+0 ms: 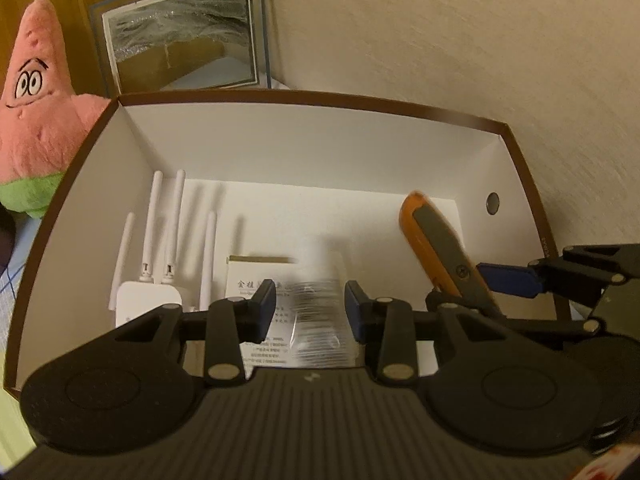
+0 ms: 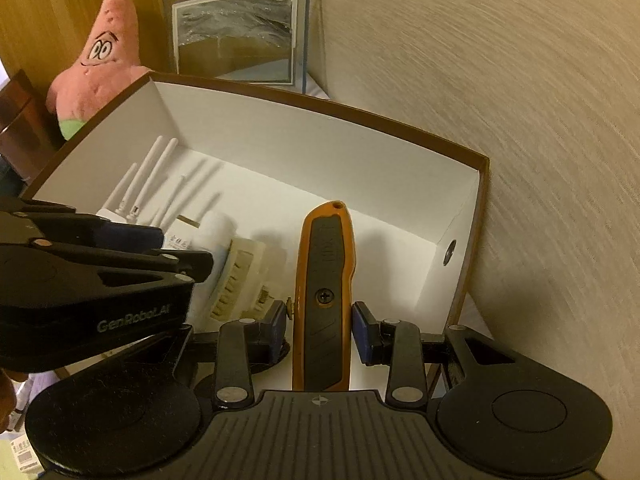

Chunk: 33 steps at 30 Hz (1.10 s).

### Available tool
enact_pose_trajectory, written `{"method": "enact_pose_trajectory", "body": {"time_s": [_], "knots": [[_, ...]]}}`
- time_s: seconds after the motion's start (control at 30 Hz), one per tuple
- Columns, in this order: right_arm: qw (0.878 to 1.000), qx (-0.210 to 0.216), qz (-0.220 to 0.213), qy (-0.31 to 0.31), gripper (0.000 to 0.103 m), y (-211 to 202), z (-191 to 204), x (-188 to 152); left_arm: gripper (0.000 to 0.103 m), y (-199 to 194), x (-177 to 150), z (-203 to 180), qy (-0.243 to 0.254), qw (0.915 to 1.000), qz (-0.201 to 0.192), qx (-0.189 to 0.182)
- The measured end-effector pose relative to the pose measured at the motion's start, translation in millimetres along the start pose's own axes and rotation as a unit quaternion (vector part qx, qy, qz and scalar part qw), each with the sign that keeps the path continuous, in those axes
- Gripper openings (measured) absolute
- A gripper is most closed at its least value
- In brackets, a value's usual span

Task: Organize rigid objects
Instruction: 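Open the left tool to release the tube while the right tool releases the knife in the box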

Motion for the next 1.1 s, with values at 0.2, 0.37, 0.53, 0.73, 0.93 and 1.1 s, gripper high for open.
{"method": "enact_pose_trajectory", "body": {"time_s": [0.2, 0.37, 0.53, 0.73, 0.93, 1.1], "knots": [[1.000, 0.001, -0.003, 0.004, 0.032, -4, -1, 2, 0.043, -4, 2, 6, -0.003, 1.0000, 0.001, 0.003], [1.000, 0.005, -0.007, 0.006, 0.032, -9, -1, 1, 0.043, -8, -2, 10, 0.004, 0.9999, 0.004, 0.010], [1.000, 0.008, -0.009, 0.003, 0.033, -14, 2, 0, 0.044, -15, -4, 14, -0.002, 0.9999, 0.002, 0.014], [1.000, 0.010, -0.015, 0.004, 0.034, -24, 4, -2, 0.045, -30, -7, 20, -0.009, 0.9998, -0.007, 0.019], [0.999, 0.024, -0.036, 0.008, 0.054, -41, 5, -7, 0.050, -51, -10, 26, -0.018, 0.9994, -0.024, 0.018], [0.998, 0.032, -0.057, 0.007, 0.060, -59, 8, -13, 0.051, -73, -16, 31, -0.025, 0.9986, -0.041, 0.024]]}}
Point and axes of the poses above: each gripper's, at about its wrist camera, not at the fingertips, and y roughly the way its jaws point, z to its left, x to its top, the point moved 8 cm from there along y, roughly the way its jaws point, and after that the axes turned 12 degrees about -y, right-handed, at the moved point
